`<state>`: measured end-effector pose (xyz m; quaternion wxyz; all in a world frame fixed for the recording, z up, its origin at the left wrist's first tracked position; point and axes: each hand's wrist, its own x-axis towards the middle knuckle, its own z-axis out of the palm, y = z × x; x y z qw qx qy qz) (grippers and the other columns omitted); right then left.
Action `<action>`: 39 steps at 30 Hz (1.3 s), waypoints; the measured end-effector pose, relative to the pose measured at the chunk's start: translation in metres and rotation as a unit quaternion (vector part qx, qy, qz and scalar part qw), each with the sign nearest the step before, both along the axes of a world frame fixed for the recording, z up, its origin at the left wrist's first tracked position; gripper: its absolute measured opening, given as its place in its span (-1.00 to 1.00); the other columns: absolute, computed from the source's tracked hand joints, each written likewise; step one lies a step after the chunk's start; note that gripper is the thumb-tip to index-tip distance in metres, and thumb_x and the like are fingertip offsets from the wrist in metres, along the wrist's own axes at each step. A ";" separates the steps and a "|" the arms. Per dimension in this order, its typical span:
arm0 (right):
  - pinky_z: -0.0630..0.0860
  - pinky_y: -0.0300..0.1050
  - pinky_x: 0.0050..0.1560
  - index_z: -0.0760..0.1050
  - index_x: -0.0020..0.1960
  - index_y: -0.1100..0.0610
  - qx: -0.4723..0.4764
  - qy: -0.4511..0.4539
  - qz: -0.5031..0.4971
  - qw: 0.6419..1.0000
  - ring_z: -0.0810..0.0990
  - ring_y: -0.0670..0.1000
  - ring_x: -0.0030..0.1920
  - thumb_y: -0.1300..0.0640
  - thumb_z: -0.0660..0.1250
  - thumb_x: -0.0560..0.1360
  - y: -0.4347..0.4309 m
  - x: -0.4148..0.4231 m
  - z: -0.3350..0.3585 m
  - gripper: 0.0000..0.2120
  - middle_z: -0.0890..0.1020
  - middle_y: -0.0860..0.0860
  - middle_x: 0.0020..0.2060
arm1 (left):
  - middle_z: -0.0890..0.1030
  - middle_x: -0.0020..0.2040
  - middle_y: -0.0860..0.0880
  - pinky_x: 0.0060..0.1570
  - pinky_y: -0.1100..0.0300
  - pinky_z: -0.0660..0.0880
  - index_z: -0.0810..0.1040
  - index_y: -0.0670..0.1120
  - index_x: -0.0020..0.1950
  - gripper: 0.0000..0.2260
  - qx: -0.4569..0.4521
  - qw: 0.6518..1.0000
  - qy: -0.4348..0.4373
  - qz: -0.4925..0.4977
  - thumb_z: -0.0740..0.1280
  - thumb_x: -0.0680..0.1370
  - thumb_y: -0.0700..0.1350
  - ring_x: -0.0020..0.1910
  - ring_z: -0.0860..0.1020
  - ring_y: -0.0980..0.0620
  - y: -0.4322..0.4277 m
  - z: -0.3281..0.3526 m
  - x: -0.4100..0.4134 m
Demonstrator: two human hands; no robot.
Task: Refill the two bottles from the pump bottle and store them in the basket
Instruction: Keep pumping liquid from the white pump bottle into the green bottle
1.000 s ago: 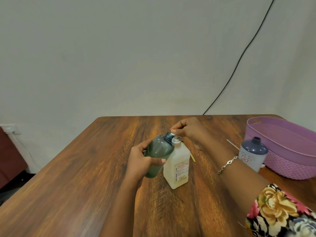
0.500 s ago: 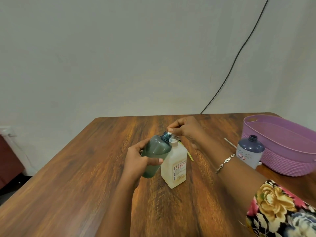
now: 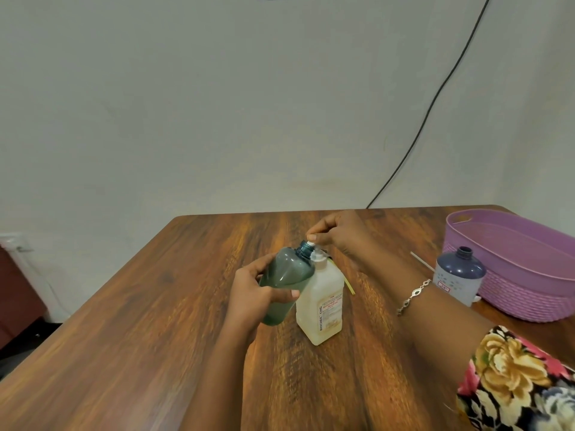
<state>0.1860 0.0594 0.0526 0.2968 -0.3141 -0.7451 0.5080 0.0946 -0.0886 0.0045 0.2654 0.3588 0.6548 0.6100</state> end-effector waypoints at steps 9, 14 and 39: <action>0.47 -0.30 -0.31 0.58 -0.22 0.24 -0.016 0.013 0.002 1.000 0.57 -0.06 -0.23 0.38 0.37 0.41 -0.004 0.003 -0.005 -0.91 0.61 0.04 -0.26 | 0.54 0.16 0.00 -0.12 0.23 0.41 0.48 -0.08 0.30 -0.36 -0.005 1.000 -0.003 0.002 0.49 0.25 -0.38 0.06 0.48 0.10 0.001 -0.003 0.000; 0.55 -0.12 -0.07 0.56 -0.26 0.21 -0.029 0.004 -0.001 1.000 0.58 0.02 -0.11 0.39 0.38 0.40 -0.003 0.001 0.001 -0.87 0.61 0.07 -0.23 | 0.55 0.09 0.06 -0.16 0.25 0.40 0.49 -0.07 0.29 -0.38 0.000 1.000 -0.002 -0.001 0.48 0.26 -0.37 0.01 0.47 0.17 -0.003 0.001 0.005; 0.54 -0.15 -0.05 0.59 -0.19 0.27 0.021 -0.034 0.018 0.999 0.58 0.03 -0.08 0.38 0.40 0.39 0.000 -0.002 -0.002 -0.95 0.62 0.07 -0.23 | 0.56 0.13 0.02 -0.09 0.21 0.44 0.50 -0.05 0.28 -0.36 -0.001 1.000 -0.005 0.008 0.49 0.23 -0.38 0.07 0.49 0.09 -0.001 -0.006 -0.001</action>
